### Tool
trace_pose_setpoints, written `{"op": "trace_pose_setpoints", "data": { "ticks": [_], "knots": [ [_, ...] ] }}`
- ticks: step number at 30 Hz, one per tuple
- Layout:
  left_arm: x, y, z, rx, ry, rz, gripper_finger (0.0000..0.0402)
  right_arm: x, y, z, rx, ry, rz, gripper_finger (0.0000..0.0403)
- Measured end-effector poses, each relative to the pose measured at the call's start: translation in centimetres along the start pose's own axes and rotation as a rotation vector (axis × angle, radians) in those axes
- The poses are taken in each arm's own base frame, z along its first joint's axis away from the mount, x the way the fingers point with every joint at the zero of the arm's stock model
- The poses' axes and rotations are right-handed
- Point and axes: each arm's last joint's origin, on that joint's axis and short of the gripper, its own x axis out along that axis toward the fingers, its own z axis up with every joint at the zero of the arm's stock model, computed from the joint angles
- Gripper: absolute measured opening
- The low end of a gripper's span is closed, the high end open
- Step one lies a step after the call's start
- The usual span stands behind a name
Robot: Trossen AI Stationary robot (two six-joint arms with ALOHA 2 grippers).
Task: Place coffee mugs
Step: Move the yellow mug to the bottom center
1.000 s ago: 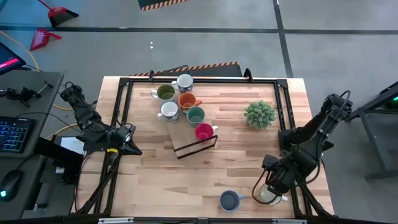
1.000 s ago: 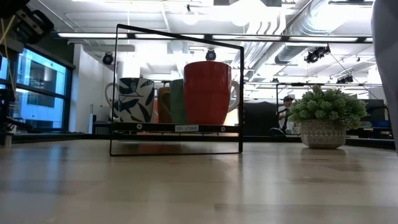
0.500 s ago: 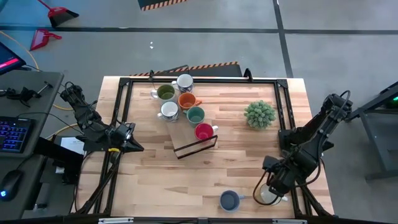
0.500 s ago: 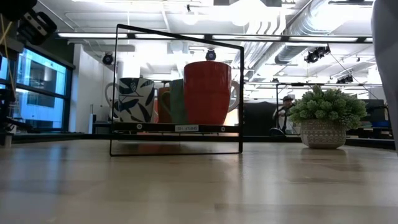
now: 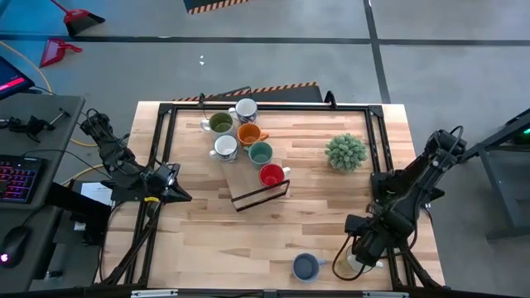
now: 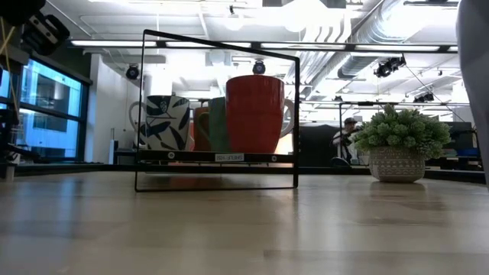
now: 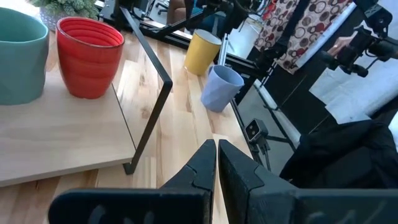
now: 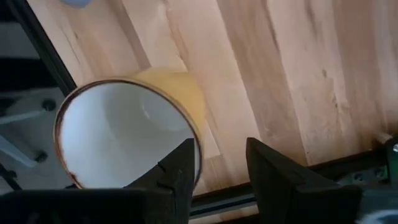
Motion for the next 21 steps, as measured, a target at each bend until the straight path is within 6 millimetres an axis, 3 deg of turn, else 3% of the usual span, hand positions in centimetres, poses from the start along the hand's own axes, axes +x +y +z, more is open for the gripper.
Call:
{"op": "trace_pose_setpoints", "data": {
  "ticks": [21],
  "knots": [
    [0.0, 0.0, 0.0, 0.002, 0.001, 0.0, 0.001, 6.7, 3.2, 1.4, -0.049, 0.062, -0.127, 0.0123]
  ]
}}
